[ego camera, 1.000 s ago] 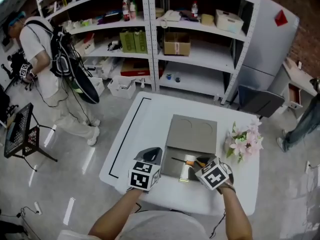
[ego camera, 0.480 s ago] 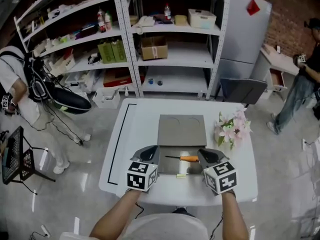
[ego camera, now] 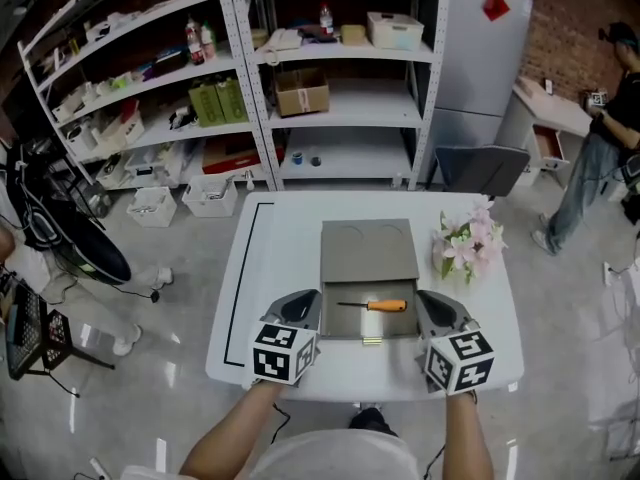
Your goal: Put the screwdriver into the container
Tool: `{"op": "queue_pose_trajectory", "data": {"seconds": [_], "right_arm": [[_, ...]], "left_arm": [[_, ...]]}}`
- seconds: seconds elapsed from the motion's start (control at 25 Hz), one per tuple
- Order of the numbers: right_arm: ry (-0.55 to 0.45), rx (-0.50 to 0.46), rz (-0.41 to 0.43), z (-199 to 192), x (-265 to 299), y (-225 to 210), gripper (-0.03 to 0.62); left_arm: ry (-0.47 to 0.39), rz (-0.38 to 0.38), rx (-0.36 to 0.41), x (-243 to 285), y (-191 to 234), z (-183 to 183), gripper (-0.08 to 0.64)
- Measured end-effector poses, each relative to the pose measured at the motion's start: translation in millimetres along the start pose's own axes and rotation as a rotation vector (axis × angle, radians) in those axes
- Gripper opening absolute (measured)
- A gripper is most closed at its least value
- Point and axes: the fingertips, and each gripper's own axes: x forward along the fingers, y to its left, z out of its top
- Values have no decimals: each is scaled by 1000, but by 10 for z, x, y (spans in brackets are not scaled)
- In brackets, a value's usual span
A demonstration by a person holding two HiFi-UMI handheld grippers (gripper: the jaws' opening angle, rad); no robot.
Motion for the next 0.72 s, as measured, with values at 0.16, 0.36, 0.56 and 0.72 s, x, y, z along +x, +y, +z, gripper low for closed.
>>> {"op": "queue_pose_trajectory", "data": {"seconds": [0.16, 0.36, 0.56, 0.72], "right_arm": [[8, -9, -4, -14, -27, 49, 5], [15, -17, -5, -30, -24, 86, 5], [22, -25, -2, -20, -5, 127, 5], [28, -28, 0, -49, 20, 131, 5]], "left_arm": [[9, -6, 1, -35, 5, -43, 3], [15, -7, 0, -56, 30, -87, 3], [16, -6, -1, -76, 60, -81, 3], [24, -4, -1, -71, 86, -115, 3]]}}
